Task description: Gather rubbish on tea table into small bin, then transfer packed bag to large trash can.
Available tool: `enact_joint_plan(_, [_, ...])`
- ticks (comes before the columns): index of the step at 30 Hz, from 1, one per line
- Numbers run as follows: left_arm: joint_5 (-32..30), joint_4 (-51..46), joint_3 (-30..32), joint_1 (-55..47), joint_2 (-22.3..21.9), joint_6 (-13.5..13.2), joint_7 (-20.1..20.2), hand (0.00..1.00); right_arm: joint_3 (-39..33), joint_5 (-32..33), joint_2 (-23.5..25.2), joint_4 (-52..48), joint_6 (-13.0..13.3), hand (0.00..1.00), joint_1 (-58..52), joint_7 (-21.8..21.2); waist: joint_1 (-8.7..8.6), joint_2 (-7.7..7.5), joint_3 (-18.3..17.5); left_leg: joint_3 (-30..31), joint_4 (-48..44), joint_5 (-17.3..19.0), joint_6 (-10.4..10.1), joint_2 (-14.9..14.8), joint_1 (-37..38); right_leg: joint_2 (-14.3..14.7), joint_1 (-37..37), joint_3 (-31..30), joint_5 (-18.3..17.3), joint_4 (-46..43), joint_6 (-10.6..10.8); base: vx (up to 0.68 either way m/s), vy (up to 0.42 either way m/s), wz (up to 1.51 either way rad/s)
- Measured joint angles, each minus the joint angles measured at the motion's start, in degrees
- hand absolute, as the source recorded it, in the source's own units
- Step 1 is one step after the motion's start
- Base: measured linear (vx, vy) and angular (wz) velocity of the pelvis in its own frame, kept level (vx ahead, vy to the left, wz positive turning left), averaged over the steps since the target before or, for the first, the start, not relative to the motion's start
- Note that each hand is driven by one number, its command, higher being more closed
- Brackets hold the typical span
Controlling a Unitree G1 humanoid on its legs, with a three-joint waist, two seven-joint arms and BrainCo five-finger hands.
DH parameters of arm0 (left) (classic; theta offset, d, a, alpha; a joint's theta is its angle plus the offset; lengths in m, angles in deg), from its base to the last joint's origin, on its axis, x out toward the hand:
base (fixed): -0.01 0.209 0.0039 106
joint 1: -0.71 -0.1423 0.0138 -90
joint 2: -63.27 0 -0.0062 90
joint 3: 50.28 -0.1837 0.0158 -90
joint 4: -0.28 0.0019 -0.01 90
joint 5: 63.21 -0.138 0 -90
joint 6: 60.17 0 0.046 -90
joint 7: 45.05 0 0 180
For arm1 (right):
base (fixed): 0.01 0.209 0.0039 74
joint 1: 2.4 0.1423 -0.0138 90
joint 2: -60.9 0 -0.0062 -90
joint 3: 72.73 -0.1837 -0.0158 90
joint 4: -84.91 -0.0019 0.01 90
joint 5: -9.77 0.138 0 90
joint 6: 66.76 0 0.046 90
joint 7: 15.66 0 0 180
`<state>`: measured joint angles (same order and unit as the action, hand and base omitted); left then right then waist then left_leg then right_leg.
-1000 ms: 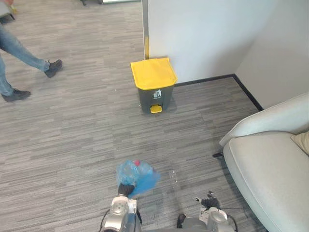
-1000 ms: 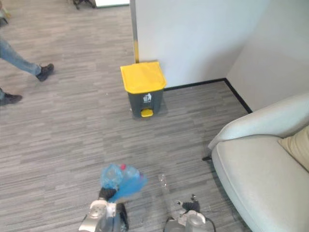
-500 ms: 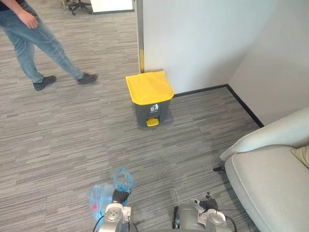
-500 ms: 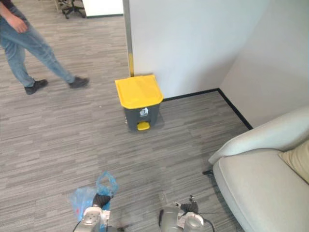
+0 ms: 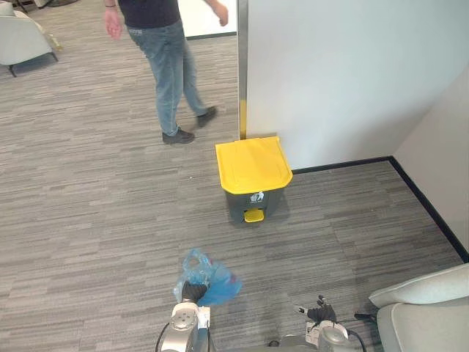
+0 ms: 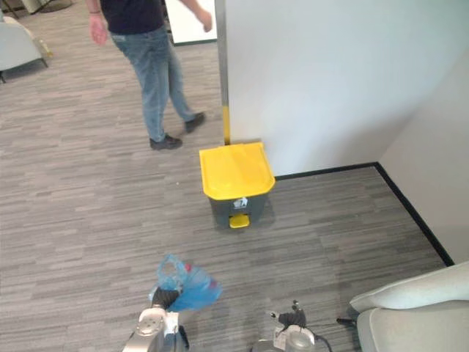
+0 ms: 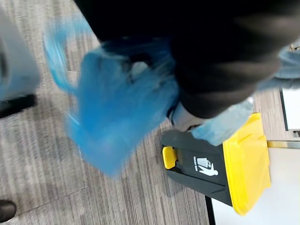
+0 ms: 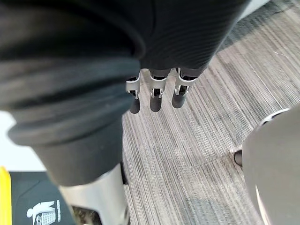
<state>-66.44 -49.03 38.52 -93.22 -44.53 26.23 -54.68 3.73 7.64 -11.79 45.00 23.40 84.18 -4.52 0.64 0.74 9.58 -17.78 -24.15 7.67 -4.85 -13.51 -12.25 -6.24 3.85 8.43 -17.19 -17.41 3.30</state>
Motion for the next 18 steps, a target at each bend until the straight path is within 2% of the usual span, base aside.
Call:
enact_joint_plan(1, [0.00,0.12,-0.01,-0.18,0.09,0.00,0.00,1.00,-0.12,0.00,-0.15,0.19,-0.04,0.00,-0.05,0.00,0.05,-0.49,-0.04,-0.15,0.02,0.00,0.06,0.43,0.68,-0.29,-0.02,-0.29,-0.27,-0.04,0.53,0.34,0.285,-0.16])
enact_joint_plan(2, [-0.01,0.55,-0.12,0.18,1.34,0.04,-0.03,1.00,-0.26,0.01,1.14,0.29,-0.20,0.00,-0.07,-0.12,-0.31,-2.58,-0.44,-0.54,0.25,-0.37,0.61,2.46,0.86,-1.71,0.04,-1.54,0.16,1.41,0.98,0.29,0.240,-0.04])
enact_joint_plan(3, [-0.02,0.54,-0.44,0.44,2.81,0.03,0.00,1.00,-0.06,0.01,2.22,0.65,-0.20,0.00,-0.29,-0.17,-0.19,-3.63,-1.10,-0.53,0.65,-0.34,0.65,3.74,0.64,-2.63,0.36,-3.27,1.53,4.05,1.22,0.22,0.183,-0.03])
enact_joint_plan(5, [-0.03,0.64,-0.55,0.60,3.73,0.02,0.01,1.00,0.09,-0.01,2.19,0.85,-0.17,0.00,0.00,-0.37,-0.24,-4.36,-1.56,-0.56,0.71,-0.01,1.09,4.59,0.84,-3.10,1.11,-4.60,2.92,5.08,1.52,0.18,0.137,-0.03])
enact_joint_plan(7, [-0.07,1.36,-1.06,0.77,4.31,0.00,0.02,1.00,-0.60,-0.11,1.97,1.00,0.04,0.00,0.28,-0.43,-0.20,-3.77,-1.35,-2.17,2.81,2.02,1.51,5.48,3.79,-3.68,0.36,-7.03,3.93,2.28,2.29,0.18,0.173,-0.39])
enact_joint_plan(8, [-0.06,2.10,-1.17,-0.14,3.84,0.06,-0.01,1.00,-0.72,-0.16,1.21,1.84,0.14,0.00,0.91,-0.50,0.06,-2.31,-1.18,-3.11,4.95,4.83,1.37,5.58,6.30,-3.41,-2.42,-9.55,3.84,-4.49,2.51,0.15,0.178,-0.76])
enact_joint_plan(9, [-0.04,2.36,-1.48,-0.59,3.80,0.09,-0.03,1.00,-0.68,-0.24,0.95,2.40,0.15,0.00,1.22,-0.56,0.02,-1.89,-1.18,-3.98,5.62,5.11,1.60,5.79,7.16,-3.58,-4.82,-10.38,4.06,-9.10,2.88,0.14,0.146,-0.79])
enact_joint_plan(10, [-0.02,2.44,-2.80,-1.35,4.04,0.09,-0.09,1.00,-0.75,-0.28,0.68,2.11,0.26,0.00,1.58,-0.72,-0.35,-1.95,-1.14,-5.26,7.33,5.36,1.88,6.83,9.12,-4.76,-9.93,-11.52,5.65,-18.97,5.25,0.13,0.088,-0.33])
enact_joint_plan(11, [-0.03,3.21,-4.51,-1.25,4.15,0.23,-0.10,1.00,-0.77,-0.25,0.39,2.04,0.28,0.00,1.78,-0.92,-1.30,-2.27,-0.87,-5.06,8.83,5.82,2.21,8.13,11.16,-6.03,-14.73,-11.55,10.55,-28.40,6.59,0.15,0.083,-0.14])
enact_joint_plan(12, [-0.02,3.34,-4.89,-1.31,3.99,0.27,-0.07,1.00,-0.81,-0.26,0.17,2.04,0.26,0.00,1.73,-1.00,-1.54,-2.14,-0.83,-4.96,9.37,6.00,2.26,8.12,11.96,-6.05,-16.10,-11.42,11.07,-30.93,6.34,0.18,0.063,0.08])
enact_joint_plan(13, [-0.02,3.48,-4.86,-1.31,3.30,0.29,-0.11,1.00,-0.95,-0.39,-0.44,2.03,0.28,0.00,1.54,-0.99,-1.79,-1.77,-0.58,-4.70,9.86,6.93,2.26,7.96,13.52,-5.91,-17.82,-10.54,8.31,-34.06,3.68,0.21,0.032,0.03])
enact_joint_plan(14, [-0.02,3.50,-4.25,-1.11,3.44,0.30,-0.18,1.00,-0.66,-0.49,-0.41,2.00,0.28,0.00,1.51,-0.99,-1.56,-2.27,-0.55,-4.62,10.17,7.52,2.30,7.71,14.74,-5.54,-19.90,-8.36,3.45,-34.16,2.54,0.23,0.003,0.03])
enact_joint_plan(15, [-0.02,3.59,-4.19,-0.97,3.67,0.30,-0.22,1.00,-0.44,-0.62,-0.40,1.93,0.29,0.00,1.51,-1.00,-1.61,-2.32,-0.54,-4.50,10.17,7.81,2.15,7.44,15.10,-5.08,-20.96,-7.28,1.92,-33.44,1.88,0.25,-0.061,0.09])
enact_joint_plan(16, [-0.02,3.94,-4.15,-0.67,3.92,0.37,-0.20,1.00,-0.30,-0.72,-0.63,1.57,0.29,0.00,1.14,-1.03,-1.76,-2.11,-0.39,-4.19,10.27,8.25,1.88,6.66,16.10,-3.48,-23.03,-5.30,0.19,-31.14,0.47,0.30,-0.121,0.17])
enact_joint_plan(17, [-0.01,4.00,-4.09,-0.53,3.91,0.55,-0.22,1.00,-0.25,-0.71,-0.88,0.27,0.30,0.00,1.14,-1.03,-2.02,-1.56,-0.11,-4.04,10.91,8.59,1.45,5.50,17.70,-0.81,-25.00,-4.40,-0.08,-26.85,-0.51,0.32,-0.140,0.21])
enact_joint_plan(18, [-0.01,4.12,-4.10,-0.39,3.95,0.54,-0.22,1.00,-0.08,-0.75,-0.96,0.22,0.31,0.00,1.13,-1.04,-2.12,-1.44,-0.03,-3.62,11.49,8.51,1.14,5.25,18.63,0.47,-25.48,-4.46,0.71,-23.18,-0.63,0.36,-0.162,0.35])
